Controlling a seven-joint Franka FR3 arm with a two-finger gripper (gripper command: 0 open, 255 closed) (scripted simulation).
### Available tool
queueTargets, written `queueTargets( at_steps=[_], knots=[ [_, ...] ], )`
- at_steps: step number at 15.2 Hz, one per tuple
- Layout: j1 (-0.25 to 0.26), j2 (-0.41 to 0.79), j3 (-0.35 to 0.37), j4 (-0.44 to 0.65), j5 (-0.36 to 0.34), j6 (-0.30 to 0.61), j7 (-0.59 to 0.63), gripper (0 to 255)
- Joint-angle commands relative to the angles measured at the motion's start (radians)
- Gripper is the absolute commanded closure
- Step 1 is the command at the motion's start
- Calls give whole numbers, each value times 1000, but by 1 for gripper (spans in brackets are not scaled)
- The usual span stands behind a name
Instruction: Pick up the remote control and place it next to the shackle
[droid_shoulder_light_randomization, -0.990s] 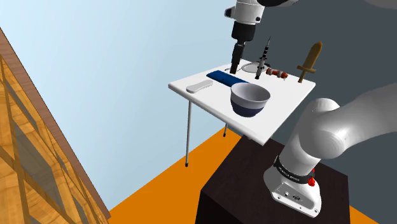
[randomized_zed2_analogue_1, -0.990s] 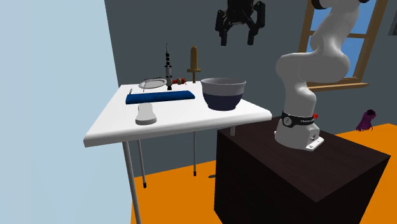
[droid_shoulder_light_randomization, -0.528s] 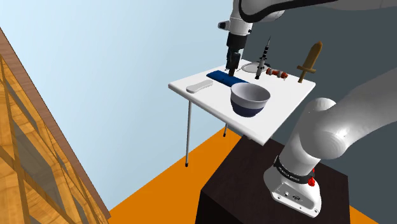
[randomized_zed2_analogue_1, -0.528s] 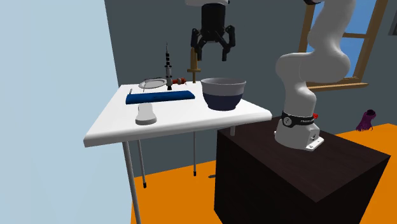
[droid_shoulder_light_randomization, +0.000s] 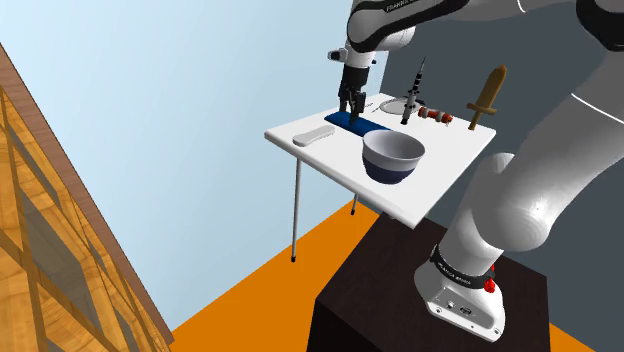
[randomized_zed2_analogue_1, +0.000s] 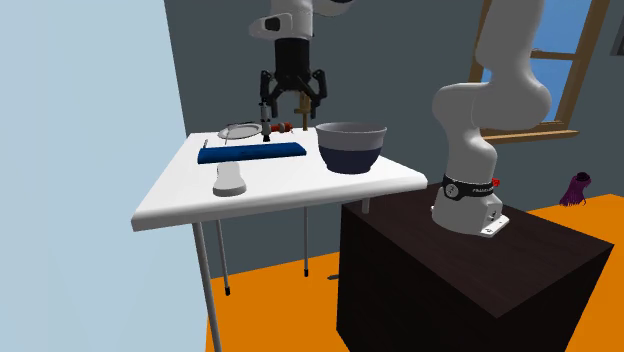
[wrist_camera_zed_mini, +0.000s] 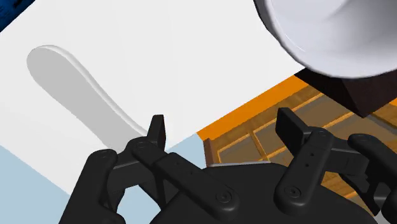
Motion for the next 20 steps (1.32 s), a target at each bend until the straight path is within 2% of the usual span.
queueTargets(
  at_steps=[1, 6, 13, 20],
  knots=[
    [15, 90, -33, 53, 34, 28, -113, 0],
    [17, 320, -72, 207, 152, 67, -384, 0],
    [-60, 633, -19, 482, 295, 56, -696, 0],
    [-73, 684, -2, 465, 320, 120, -724, 0]
  ],
)
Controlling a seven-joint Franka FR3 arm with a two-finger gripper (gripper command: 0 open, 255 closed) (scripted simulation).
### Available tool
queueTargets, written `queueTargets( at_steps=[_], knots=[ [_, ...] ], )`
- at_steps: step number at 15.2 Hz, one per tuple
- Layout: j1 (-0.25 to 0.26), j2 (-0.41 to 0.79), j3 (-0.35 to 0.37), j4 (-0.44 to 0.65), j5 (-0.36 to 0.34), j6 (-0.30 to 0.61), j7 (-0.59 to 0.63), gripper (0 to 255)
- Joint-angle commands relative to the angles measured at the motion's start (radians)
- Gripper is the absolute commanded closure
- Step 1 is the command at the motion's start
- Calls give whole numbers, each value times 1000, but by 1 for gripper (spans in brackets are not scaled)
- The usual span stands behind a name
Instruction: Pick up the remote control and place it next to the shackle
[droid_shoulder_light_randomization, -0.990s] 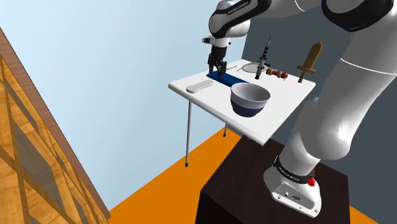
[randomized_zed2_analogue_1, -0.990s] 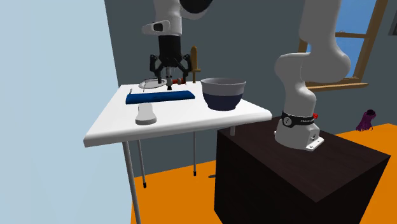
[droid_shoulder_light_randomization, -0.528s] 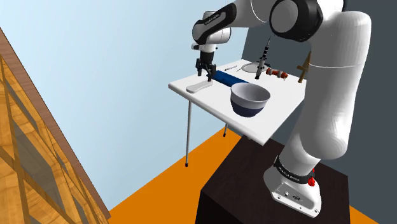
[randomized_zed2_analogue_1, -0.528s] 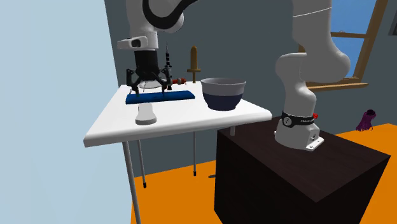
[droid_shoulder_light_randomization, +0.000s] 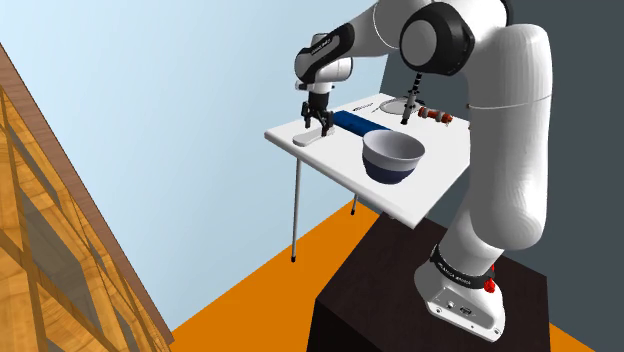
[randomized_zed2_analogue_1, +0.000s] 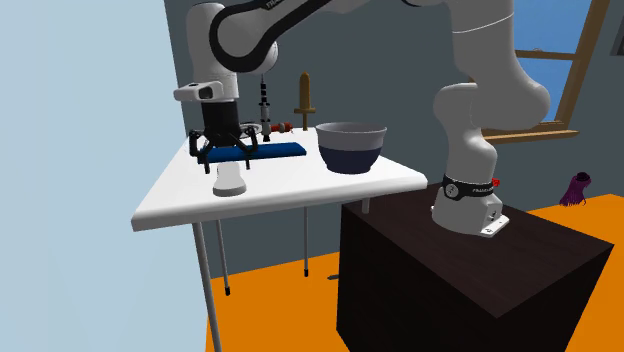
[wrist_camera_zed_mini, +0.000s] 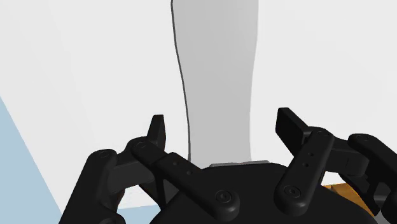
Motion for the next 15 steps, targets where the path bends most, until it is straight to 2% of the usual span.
queueTargets(
  at_steps=[1, 9, 10, 15],
  knots=[
    [-3, 16, 5, -10, 9, 26, -5, 0],
    [-3, 16, 5, -10, 9, 25, -5, 0],
    [-3, 16, 5, -10, 9, 25, -5, 255],
    [-3, 16, 5, -10, 9, 25, -5, 255]
  ],
)
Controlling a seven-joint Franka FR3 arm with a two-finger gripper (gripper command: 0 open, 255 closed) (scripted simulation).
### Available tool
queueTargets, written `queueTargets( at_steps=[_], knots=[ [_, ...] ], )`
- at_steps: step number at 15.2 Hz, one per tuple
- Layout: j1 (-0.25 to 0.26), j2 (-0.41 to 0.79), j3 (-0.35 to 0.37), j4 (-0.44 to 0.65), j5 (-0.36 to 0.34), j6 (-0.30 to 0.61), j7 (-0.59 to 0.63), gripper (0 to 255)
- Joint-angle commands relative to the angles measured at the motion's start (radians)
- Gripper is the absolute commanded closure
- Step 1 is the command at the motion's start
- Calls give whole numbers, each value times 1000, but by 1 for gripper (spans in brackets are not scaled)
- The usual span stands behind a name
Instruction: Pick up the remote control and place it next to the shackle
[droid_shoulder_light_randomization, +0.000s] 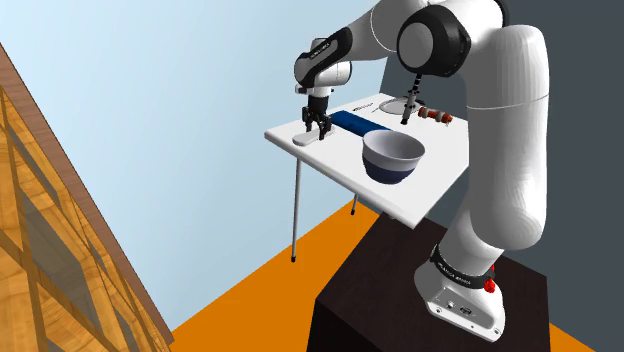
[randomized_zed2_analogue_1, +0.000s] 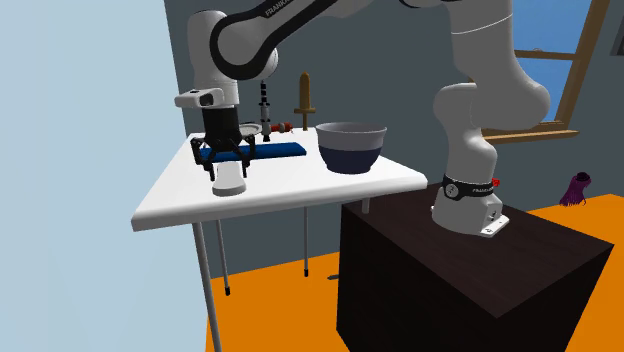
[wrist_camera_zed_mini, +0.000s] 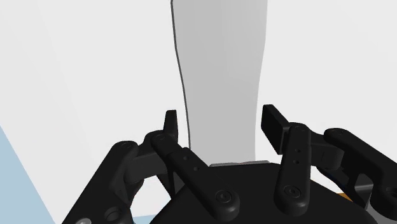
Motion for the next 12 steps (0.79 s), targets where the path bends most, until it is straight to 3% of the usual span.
queueTargets(
  at_steps=[1, 12],
  knots=[
    [0, 0, 0, 0, 0, 0, 0, 255],
    [8, -49, -14, 43, -28, -86, 18, 255]
  ],
)
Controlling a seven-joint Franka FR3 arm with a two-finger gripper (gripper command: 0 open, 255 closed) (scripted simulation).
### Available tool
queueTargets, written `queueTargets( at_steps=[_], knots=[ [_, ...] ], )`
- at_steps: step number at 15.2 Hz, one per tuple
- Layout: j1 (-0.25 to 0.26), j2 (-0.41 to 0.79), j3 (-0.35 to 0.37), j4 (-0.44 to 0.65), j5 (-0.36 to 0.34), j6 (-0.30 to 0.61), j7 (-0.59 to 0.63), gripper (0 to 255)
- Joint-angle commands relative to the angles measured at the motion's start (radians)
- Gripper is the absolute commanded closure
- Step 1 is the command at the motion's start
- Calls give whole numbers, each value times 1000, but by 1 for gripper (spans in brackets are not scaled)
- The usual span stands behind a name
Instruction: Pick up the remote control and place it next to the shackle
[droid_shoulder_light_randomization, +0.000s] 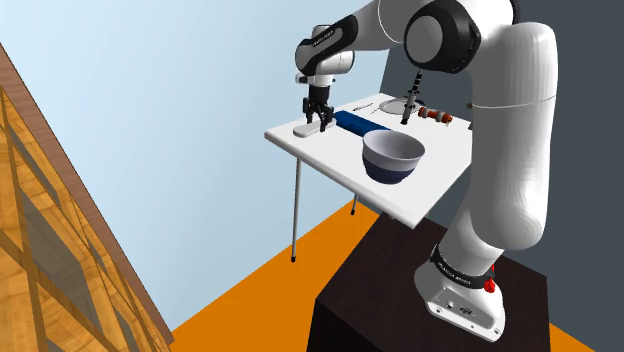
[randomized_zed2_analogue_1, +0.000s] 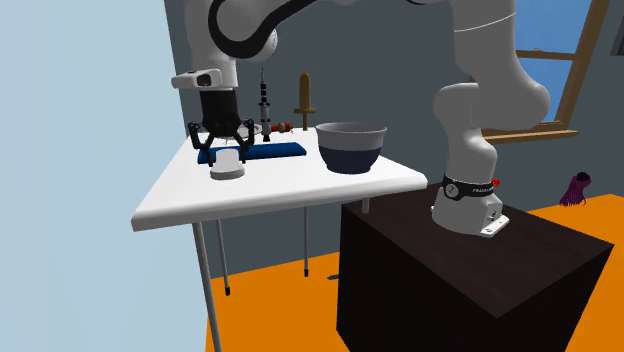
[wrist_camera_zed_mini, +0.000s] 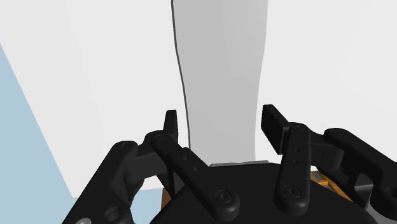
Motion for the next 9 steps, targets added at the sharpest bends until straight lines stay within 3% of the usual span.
queueTargets(
  at_steps=[1, 9],
  knots=[
    [1, -10, -3, 15, -7, -25, 4, 255],
    [5, -46, -13, 76, -28, -117, 19, 255]
  ],
)
